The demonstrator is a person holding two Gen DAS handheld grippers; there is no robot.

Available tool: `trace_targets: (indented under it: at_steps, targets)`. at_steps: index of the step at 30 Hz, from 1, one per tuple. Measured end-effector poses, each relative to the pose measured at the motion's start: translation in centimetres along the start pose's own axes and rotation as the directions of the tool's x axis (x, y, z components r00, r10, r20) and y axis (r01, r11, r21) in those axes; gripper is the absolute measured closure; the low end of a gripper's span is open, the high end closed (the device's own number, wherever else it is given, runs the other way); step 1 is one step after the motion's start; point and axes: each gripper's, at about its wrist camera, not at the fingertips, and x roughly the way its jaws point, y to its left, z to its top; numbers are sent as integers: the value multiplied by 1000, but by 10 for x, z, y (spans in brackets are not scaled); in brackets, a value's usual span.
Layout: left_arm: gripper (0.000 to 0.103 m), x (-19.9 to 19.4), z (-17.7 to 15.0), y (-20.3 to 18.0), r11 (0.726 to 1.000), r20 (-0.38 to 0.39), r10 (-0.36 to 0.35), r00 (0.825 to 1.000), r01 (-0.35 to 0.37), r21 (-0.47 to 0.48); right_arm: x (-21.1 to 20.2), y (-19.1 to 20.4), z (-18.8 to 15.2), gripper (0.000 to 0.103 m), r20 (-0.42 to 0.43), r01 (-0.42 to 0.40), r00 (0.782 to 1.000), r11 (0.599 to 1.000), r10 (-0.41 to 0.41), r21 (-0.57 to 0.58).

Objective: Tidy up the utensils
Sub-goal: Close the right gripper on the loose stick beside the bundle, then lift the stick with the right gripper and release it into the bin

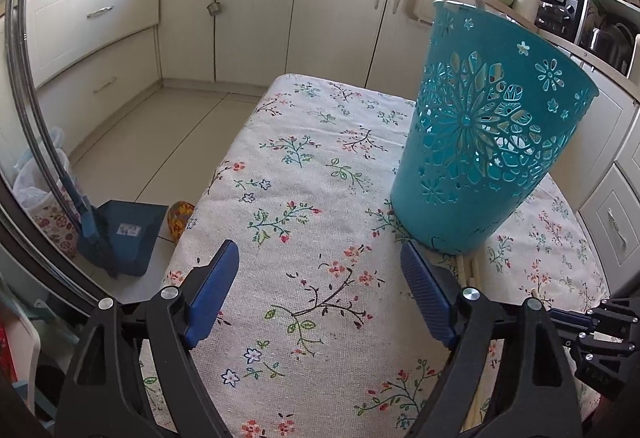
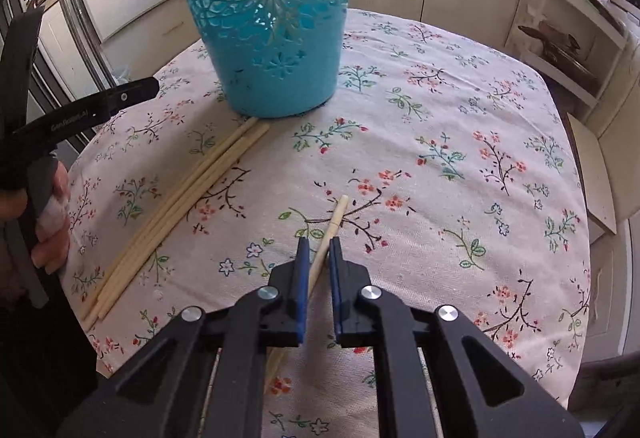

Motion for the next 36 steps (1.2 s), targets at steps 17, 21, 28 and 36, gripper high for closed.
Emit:
trace_targets:
  at_steps: [17, 21, 28, 36]
  targets:
    - [22, -4, -5, -4, 1000, 0, -10, 1000, 10, 21, -37, -22, -18, 97, 164, -222, 970, 936, 182, 273]
    - [21, -4, -5, -9, 999, -4, -4, 1000, 4, 42, -73, -36, -9, 97, 308, -336, 920, 889, 240, 311]
    - [20, -3, -6, -11, 999, -10, 2, 1000, -1, 53, -132, -34, 41, 97, 530, -462, 799, 855, 285, 236]
    - [20, -3, -6, -10, 999, -7, 0, 1000, 0, 49, -166, -23, 140, 97, 740, -424, 656, 884, 150, 197]
